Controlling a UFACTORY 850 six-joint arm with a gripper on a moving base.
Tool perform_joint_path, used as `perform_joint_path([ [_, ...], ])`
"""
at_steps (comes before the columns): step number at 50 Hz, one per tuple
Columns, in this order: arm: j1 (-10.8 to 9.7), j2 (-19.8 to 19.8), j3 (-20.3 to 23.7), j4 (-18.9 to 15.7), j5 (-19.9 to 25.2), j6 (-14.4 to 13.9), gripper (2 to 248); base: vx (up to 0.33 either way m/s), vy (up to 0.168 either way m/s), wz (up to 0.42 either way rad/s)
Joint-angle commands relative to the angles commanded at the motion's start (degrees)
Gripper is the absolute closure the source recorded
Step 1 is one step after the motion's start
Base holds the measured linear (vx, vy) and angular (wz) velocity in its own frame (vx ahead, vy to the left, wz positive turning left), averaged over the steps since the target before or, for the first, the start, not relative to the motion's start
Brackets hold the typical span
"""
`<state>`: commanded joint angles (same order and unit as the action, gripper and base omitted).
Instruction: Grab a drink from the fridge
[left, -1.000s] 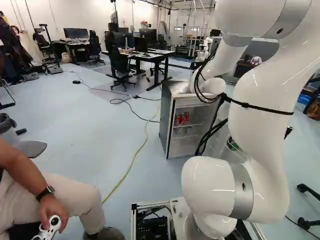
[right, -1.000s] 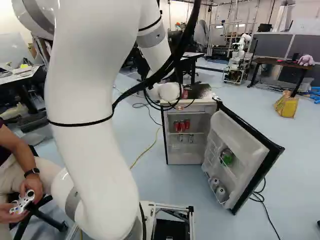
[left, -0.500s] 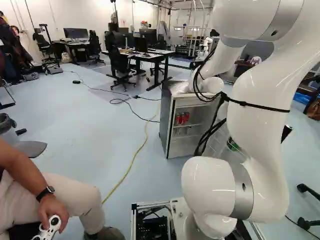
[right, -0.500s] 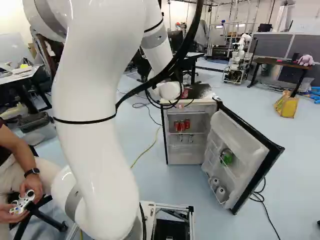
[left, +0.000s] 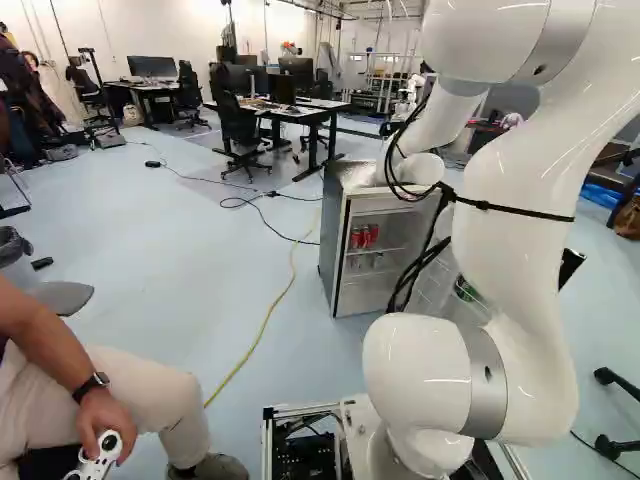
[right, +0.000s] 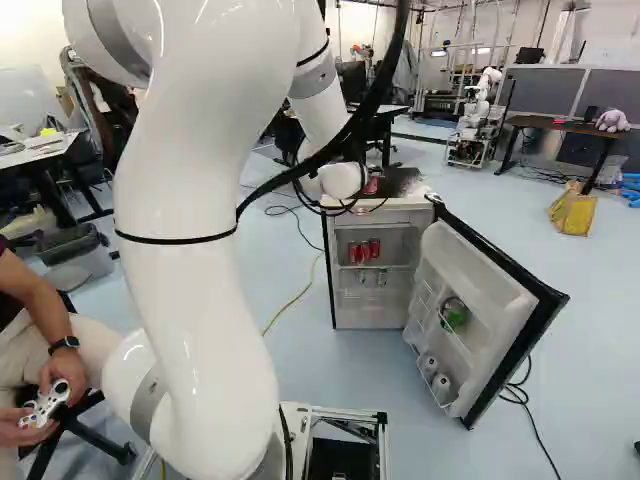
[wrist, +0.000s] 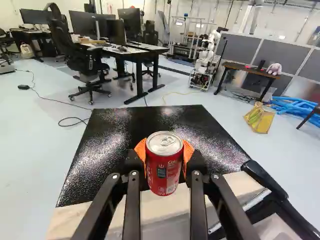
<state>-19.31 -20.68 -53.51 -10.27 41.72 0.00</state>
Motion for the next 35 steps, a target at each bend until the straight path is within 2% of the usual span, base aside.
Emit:
perform_joint_path([
  [35,0.4,-2.2,-2.7,2.7,0.0,0.0,159,0.0,0.0,0.0],
])
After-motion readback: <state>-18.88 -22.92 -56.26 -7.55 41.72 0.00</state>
